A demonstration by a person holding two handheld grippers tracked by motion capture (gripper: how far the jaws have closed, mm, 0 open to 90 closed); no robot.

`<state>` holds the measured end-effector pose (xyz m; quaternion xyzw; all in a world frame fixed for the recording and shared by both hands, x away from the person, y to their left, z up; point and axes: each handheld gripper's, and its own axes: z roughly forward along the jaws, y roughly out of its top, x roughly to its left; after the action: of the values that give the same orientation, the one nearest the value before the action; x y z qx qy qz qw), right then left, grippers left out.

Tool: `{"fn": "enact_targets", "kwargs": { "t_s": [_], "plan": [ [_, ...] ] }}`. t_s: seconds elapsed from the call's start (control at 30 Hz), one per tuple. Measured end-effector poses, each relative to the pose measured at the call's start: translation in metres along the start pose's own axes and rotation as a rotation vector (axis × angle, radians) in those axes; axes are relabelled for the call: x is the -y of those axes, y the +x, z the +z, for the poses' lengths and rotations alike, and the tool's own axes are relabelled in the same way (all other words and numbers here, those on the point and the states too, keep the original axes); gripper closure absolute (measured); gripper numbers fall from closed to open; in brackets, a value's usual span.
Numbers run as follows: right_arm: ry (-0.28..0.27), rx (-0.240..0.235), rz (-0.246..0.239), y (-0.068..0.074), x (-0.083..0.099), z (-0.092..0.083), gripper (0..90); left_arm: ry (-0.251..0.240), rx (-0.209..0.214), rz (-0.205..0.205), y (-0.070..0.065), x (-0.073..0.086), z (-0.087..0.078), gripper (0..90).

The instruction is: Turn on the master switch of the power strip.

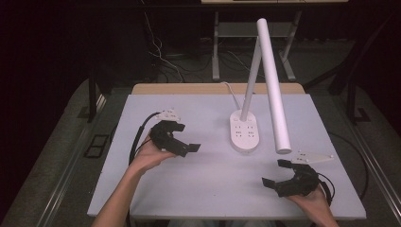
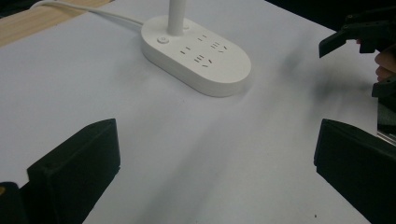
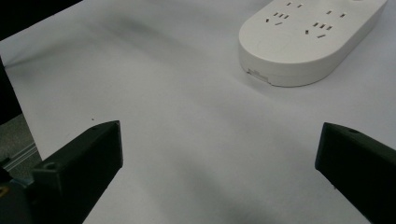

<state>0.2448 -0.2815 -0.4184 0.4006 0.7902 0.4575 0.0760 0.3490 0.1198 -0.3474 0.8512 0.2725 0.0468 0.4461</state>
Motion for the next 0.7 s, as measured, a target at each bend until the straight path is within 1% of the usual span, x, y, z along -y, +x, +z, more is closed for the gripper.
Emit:
{"fn": "enact_targets", "kwargs": {
  "t_s": [0.1,0.13,0.2,0.27,0.3,0.4,0.5,0.57,0.63,0.7],
  "plan": [
    [0.002,0.0,0.003,0.0,0.0,0.0,0.3,0.005,0.002,0.007,0.001,-0.004,0.001,0.0],
    [0.001,0.0,0.001,0.0,0.0,0.0,0.3,0.007,0.002,0.01,0.002,-0.007,0.003,0.0],
    [-0.002,0.002,-0.004,0.0,0.0,0.0,0.3,0.012,0.002,0.016,0.002,-0.009,0.004,0.0],
    [-0.001,0.002,-0.002,0.0,0.0,0.0,0.3,0.022,0.005,0.029,0.003,-0.013,0.007,0.0],
    [-0.001,0.002,-0.002,0.0,0.0,0.0,0.3,0.022,0.006,0.028,0.003,-0.015,0.008,0.0],
    [-0.005,0.006,-0.005,0.0,0.001,-0.001,0.3,0.035,0.014,0.042,0.002,-0.021,0.014,0.0],
    [-0.007,0.005,-0.007,-0.001,0.001,-0.001,0.3,0.04,0.018,0.048,0.003,-0.027,0.018,0.0],
    [-0.008,0.006,-0.007,-0.001,0.0,-0.001,0.3,0.051,0.02,0.068,0.005,-0.031,0.021,0.0],
    [-0.007,0.005,-0.005,-0.001,0.0,-0.001,0.3,0.047,0.019,0.061,0.005,-0.035,0.024,0.0],
    [-0.006,0.006,-0.008,-0.001,0.0,-0.001,0.3,0.053,0.019,0.066,0.007,-0.039,0.027,0.0]
  ]
}}
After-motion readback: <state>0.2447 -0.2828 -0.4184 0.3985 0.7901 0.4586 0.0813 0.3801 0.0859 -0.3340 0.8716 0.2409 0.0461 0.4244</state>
